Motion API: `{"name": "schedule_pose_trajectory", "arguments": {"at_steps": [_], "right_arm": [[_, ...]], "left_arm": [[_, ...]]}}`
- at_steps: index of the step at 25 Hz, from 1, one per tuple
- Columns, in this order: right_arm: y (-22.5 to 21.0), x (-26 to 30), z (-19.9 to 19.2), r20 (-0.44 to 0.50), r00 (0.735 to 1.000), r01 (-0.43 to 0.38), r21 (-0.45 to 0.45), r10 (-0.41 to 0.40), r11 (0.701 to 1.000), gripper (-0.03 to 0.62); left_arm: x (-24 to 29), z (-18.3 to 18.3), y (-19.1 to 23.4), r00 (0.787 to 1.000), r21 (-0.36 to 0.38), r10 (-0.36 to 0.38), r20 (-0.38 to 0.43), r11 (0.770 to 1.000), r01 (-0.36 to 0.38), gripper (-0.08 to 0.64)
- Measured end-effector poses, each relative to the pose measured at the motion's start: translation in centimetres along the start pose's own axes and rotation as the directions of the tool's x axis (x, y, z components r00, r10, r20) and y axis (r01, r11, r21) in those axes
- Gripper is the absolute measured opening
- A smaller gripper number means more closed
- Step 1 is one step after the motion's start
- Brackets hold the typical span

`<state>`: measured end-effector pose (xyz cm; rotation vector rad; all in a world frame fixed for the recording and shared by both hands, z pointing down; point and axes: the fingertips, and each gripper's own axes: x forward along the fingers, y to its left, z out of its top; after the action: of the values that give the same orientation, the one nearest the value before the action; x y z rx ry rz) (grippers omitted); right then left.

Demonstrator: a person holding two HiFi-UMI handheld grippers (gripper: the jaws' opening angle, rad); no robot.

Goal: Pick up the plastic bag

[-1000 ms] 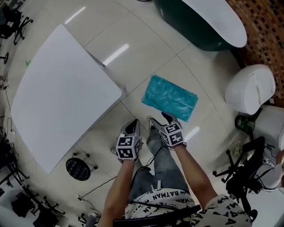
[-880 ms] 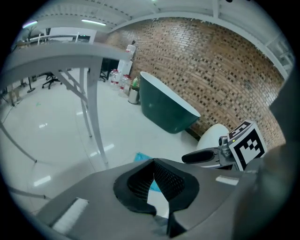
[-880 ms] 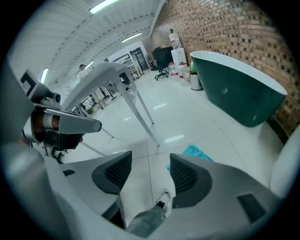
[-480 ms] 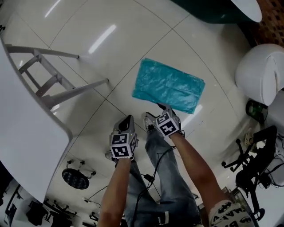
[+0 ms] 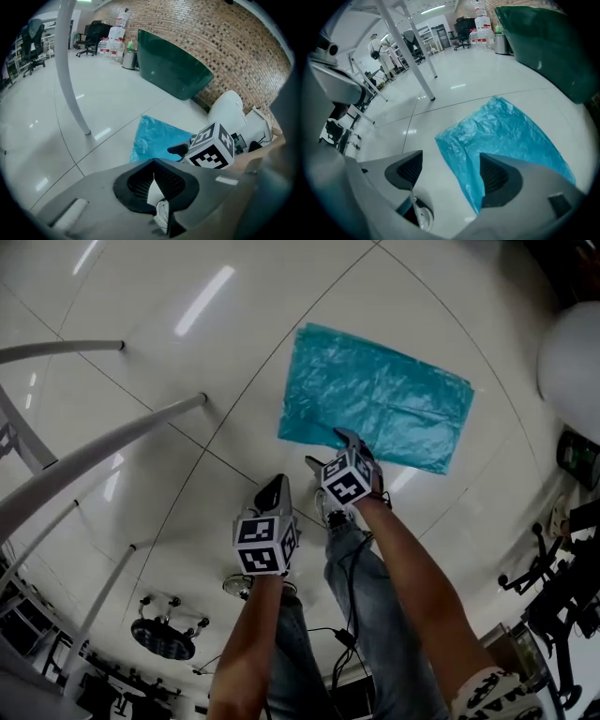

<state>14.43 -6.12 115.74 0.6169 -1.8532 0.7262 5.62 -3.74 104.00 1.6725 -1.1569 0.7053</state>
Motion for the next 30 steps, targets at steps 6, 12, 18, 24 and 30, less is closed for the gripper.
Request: {"name": "schedule_pose_trajectory", "arguments": {"at_steps": [6,12,18,24,30], "right_arm": [[-0.1,5.5,0.2,-0.002,0.999,0.048,-0.154,-0.049,0.987,0.397],[0.6,8.4,-0.4,-0.025,0.996,0.075,-0.245,-0.084,0.967,0.397],[-0.2,9.8,-0.7,-0.056,0.991,0.096,-0.318,-0.12,0.943,0.397],[-0.4,10.0,-0.9,-0.078,0.993,0.061,-0.307,-0.089,0.95,0.39],[-1.4,8.8,-0.9,-0.013,0.994,0.099,-0.228,-0.105,0.969,0.183]], "left_arm": [[3.6,-1.8,2.2,1.0,-0.006,0.003,0.003,1.0,-0.003,0.0],[4.8,-3.1,3.3,1.0,-0.024,0.006,0.009,1.0,-0.005,0.0],[4.3,-5.3,3.8,1.0,-0.049,0.012,0.001,0.999,-0.012,0.0],[4.4,-6.4,4.1,1.0,-0.07,0.006,-0.002,0.998,-0.006,0.0],[4.3,-5.6,3.2,1.0,-0.067,-0.006,0.013,0.998,0.007,0.0]]}}
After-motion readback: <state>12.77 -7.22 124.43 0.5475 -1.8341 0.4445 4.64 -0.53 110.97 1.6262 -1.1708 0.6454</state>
